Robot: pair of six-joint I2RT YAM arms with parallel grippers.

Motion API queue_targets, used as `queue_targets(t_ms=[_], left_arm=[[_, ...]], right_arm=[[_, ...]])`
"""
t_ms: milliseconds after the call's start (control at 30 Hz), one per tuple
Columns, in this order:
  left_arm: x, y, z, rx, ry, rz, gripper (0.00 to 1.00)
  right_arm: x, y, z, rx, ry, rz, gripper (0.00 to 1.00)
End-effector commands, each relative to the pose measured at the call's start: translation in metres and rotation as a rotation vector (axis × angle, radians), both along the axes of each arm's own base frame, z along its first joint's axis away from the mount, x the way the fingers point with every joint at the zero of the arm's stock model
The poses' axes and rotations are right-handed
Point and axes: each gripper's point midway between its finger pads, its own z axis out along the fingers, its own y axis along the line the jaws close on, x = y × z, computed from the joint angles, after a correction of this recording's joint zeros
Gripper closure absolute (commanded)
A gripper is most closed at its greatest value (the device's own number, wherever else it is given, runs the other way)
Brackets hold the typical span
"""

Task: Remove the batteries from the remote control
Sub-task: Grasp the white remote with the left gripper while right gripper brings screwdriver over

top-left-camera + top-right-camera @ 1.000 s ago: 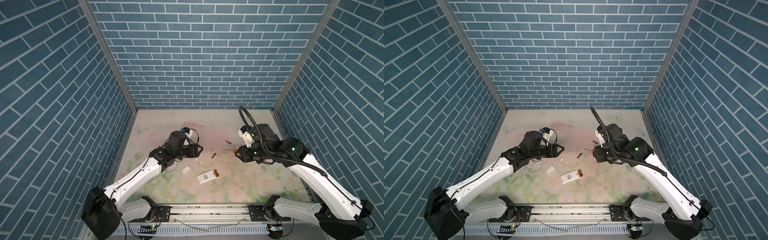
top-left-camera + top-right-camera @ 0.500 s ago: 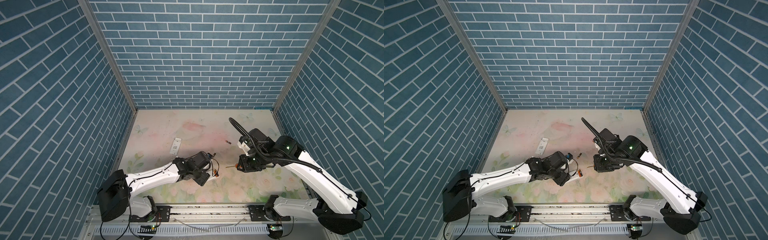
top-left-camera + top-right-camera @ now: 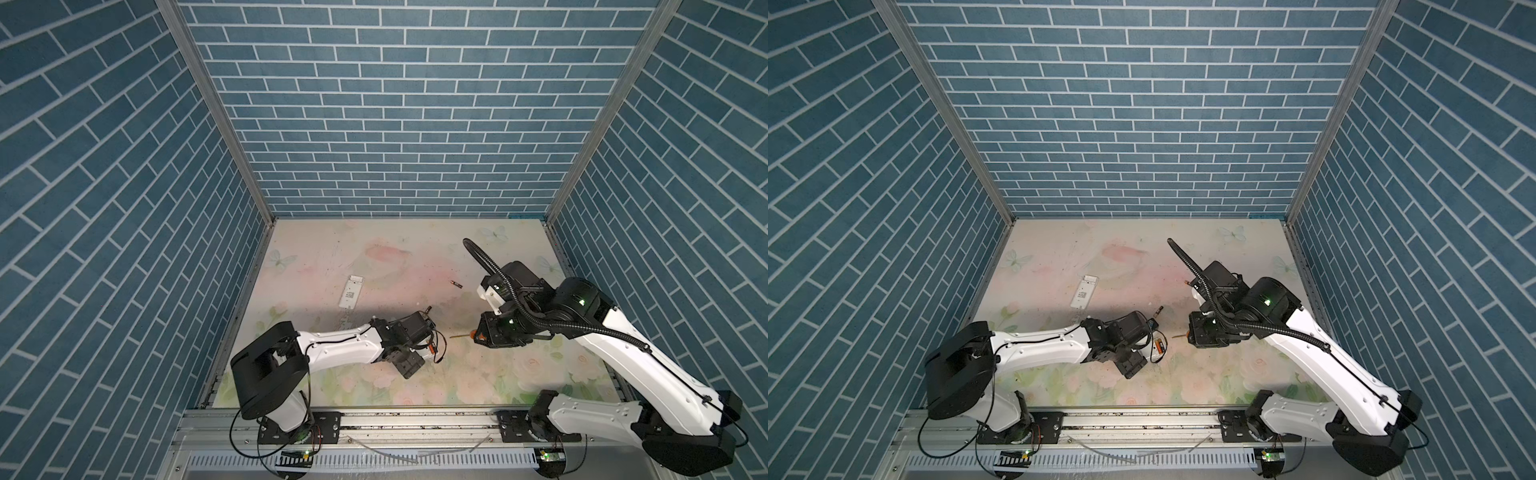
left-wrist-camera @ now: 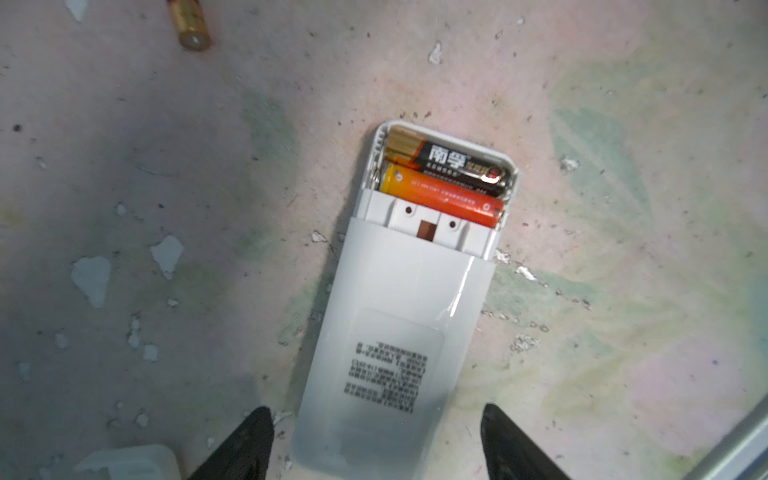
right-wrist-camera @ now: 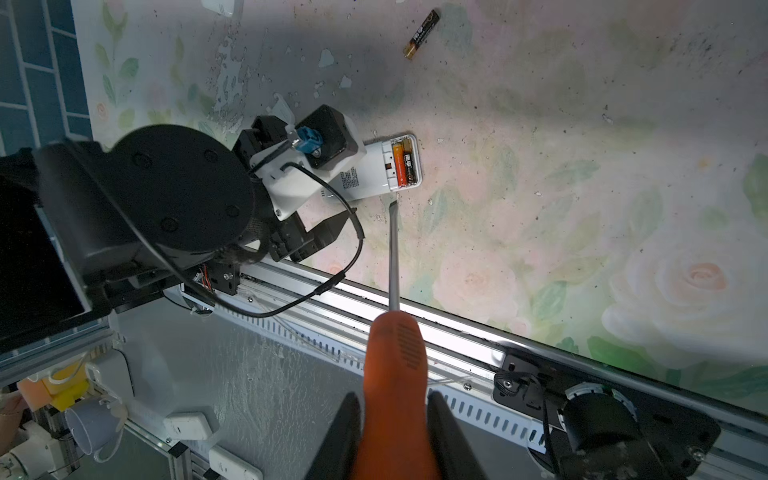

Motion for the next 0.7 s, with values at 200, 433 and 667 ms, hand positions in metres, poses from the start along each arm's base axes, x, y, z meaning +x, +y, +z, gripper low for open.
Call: queue_targets(t_ms=[200, 433, 667], left_arm=[[-0.001, -0.008, -0.007, -0.035, 0.023, -0.031, 0.24], [-0.005, 0.000, -0.019, -0.027, 0.045, -0.025, 0.27], [-0.009, 0.009, -0.029, 0.000, 0.055, -0.009, 0.28]], right_arm=[[0.004, 0.004, -0.026, -0.052, 0.045, -0.026, 1.00], [0.008, 0.010, -0.047, -0.084, 0.064, 0.001, 1.00], [0.013, 0.020, -0.059, -0.085, 0.080, 0.017, 1.00]])
